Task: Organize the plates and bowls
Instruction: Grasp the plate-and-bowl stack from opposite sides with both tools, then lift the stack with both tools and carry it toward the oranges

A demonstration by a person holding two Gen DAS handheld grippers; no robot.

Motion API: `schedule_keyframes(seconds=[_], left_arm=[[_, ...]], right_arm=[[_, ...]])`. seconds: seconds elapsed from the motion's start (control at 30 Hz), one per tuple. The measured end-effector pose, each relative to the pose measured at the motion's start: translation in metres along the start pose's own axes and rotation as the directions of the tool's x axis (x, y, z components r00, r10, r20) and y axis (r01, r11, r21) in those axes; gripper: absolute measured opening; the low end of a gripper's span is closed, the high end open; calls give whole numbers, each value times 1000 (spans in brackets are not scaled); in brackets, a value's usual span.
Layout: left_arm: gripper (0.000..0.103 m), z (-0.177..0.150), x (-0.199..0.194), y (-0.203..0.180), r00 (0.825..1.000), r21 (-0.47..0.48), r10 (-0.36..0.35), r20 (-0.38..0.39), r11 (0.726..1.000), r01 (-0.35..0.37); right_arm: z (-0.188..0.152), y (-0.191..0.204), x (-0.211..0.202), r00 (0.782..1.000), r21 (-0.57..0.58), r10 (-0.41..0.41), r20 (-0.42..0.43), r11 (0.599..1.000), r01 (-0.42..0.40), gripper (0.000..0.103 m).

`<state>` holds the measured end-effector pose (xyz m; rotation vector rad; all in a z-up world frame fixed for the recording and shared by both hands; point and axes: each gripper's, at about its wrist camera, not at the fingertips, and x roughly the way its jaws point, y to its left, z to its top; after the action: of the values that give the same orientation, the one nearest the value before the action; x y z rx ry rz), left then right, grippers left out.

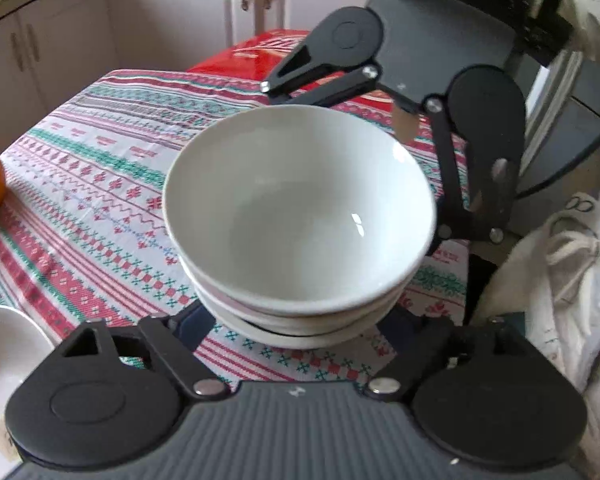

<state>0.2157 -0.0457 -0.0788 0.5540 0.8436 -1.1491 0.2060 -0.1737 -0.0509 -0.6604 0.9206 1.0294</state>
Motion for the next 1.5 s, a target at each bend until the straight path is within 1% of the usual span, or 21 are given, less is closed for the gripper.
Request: schedule_keyframes(seconds=[0.1,0.23,0.47,0.73,0.9,1.1,1.3,1.5], left_arm=[[83,1,2,5,1000,7,-12,-3,1000,12],[83,1,3,8,1000,5,-24,0,1000,24],[83,2,1,13,999,2,-50,-9,999,50],[83,4,1,13,999,11,-46,-15,999,46],[83,5,-3,10,1000,16,-30,0,999,30],[83,4,-17,9,1000,15,-9,20,1000,9],[83,-2,-38,5,999,-5,25,32,1000,-25],[83,-15,-65,5,995,-37,87,43,996,-85]], right_arm=[[2,-2,0,1000,4,26,6,1000,-26,90],[3,-3,0,999,6,37,0,999,-37,89],[5,-2,4,999,-16,37,-21,999,-37,87],[7,-3,3,999,5,36,-24,999,-36,87],[11,1,-2,999,-9,17,-29,1000,-18,87],[21,6,-11,1000,-28,-2,-30,1000,1,87],[41,16,-18,1000,-76,-1,-27,997,-1,86],[67,24,-19,1000,-138,2,-12,990,-3,86]])
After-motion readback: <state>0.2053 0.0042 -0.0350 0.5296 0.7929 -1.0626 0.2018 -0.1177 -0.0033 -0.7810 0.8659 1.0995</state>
